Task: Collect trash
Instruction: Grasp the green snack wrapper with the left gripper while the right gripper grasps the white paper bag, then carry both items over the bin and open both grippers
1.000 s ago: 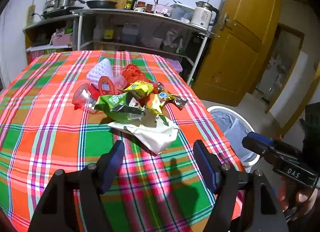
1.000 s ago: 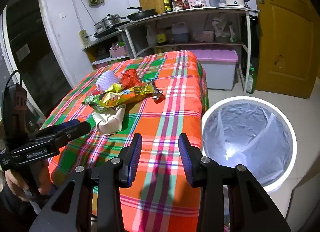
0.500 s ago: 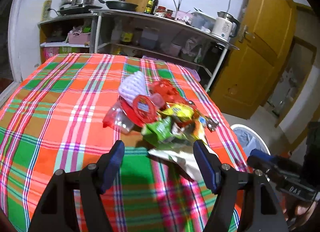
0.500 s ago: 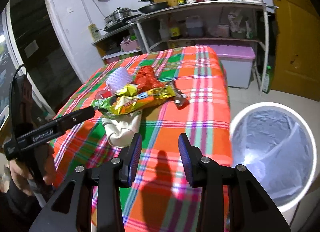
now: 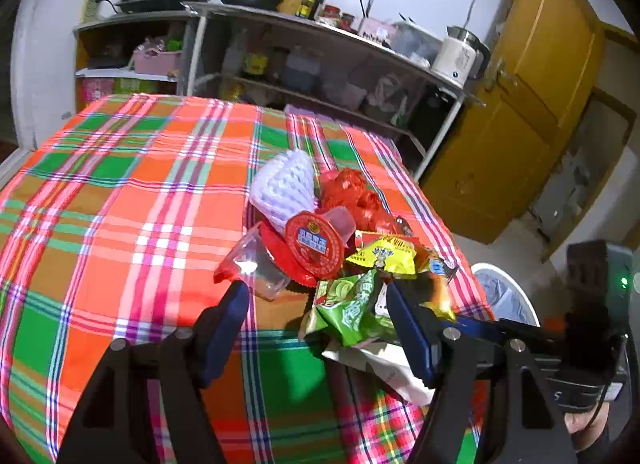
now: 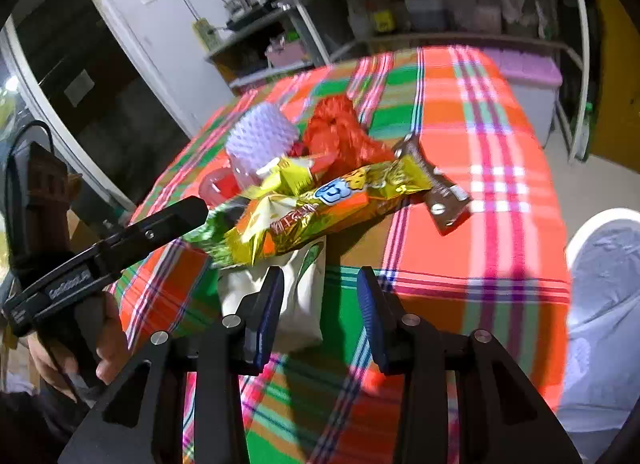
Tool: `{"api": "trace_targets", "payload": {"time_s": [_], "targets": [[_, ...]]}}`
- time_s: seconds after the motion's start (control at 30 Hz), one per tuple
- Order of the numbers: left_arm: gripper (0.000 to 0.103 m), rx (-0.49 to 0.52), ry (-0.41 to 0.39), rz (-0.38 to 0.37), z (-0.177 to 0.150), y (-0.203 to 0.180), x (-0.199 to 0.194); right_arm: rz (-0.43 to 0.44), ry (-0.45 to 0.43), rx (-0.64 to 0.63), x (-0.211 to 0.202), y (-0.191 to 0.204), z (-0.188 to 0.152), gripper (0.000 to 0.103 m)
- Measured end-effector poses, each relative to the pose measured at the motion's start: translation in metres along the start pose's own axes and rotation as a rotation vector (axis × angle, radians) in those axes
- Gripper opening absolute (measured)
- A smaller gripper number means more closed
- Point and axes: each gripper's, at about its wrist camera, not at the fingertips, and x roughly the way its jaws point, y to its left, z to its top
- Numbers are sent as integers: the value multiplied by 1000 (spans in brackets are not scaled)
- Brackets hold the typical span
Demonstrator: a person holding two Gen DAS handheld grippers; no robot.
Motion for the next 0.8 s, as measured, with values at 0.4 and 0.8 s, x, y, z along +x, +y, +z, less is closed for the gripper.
{"api": "trace_targets", "payload": {"time_s": [0.4,0.8], "targets": [[36,77,26,-49,-12,-18,-2,4,39,-36,3,15,-8,19],[21,63,-46,-29,-15,-21,-37,-33,-10,-45,-31,24,-29,16]]}}
